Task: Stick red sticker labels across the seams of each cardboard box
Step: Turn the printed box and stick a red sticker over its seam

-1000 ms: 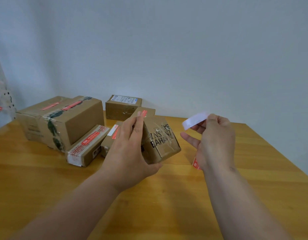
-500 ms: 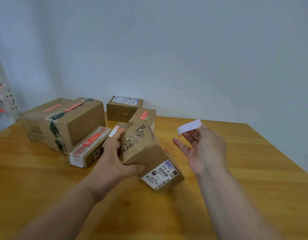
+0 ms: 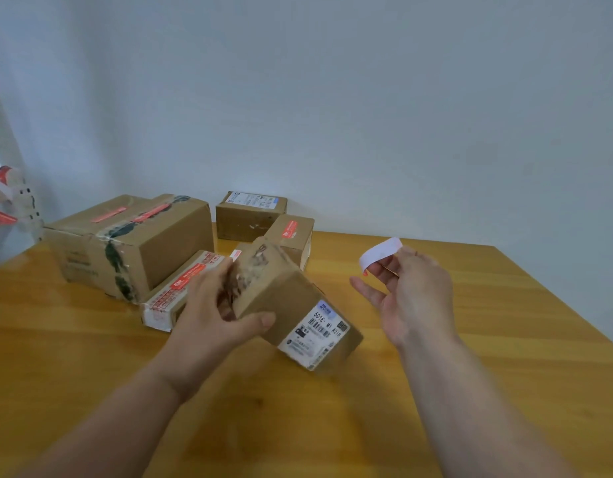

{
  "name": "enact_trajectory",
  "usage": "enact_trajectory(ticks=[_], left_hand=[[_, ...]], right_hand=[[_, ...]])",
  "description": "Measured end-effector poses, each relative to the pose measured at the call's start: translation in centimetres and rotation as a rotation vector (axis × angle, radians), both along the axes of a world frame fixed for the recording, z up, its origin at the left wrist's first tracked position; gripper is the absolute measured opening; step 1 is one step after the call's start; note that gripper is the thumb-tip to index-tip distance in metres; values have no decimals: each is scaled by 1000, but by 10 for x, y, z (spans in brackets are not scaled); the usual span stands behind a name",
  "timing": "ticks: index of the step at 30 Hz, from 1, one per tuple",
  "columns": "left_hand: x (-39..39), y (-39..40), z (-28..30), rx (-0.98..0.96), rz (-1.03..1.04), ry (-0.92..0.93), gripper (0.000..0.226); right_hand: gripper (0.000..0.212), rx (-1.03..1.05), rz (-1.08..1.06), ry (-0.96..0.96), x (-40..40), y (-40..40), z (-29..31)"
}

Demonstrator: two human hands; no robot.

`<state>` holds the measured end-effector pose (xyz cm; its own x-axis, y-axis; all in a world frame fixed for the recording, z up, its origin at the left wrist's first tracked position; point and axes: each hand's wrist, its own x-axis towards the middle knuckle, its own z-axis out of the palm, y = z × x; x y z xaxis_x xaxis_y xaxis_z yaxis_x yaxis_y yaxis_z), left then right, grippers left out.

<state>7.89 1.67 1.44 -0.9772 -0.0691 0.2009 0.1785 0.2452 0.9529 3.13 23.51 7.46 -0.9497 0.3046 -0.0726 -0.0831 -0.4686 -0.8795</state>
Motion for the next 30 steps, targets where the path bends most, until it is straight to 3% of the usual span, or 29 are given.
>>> enact_trajectory(ticks=[2, 5, 10, 15, 19, 25, 30], left_hand=[[-1, 8, 21, -161, 26, 123, 122], [1, 23, 48, -554, 4, 290, 125], [-4, 52, 41, -1050, -164, 157, 126], [-9, 74, 18, -1034, -219, -32, 123], [-10, 48, 24, -1186, -208, -123, 127], [-2, -29, 33, -1064, -265, -573, 135], [1, -13, 21, -927, -263, -458, 127]], right_hand=[[17, -19, -35, 25, -1, 3, 3], [17, -19, -128, 61, -1, 5, 7], [18, 24, -170, 93, -1, 3, 9], [20, 50, -134, 56, 3, -2, 1], [20, 86, -111, 8, 4, -4, -5], [19, 197, -45, -13, 4, -18, -7], [19, 272, 85, -64, 8, -43, -12]])
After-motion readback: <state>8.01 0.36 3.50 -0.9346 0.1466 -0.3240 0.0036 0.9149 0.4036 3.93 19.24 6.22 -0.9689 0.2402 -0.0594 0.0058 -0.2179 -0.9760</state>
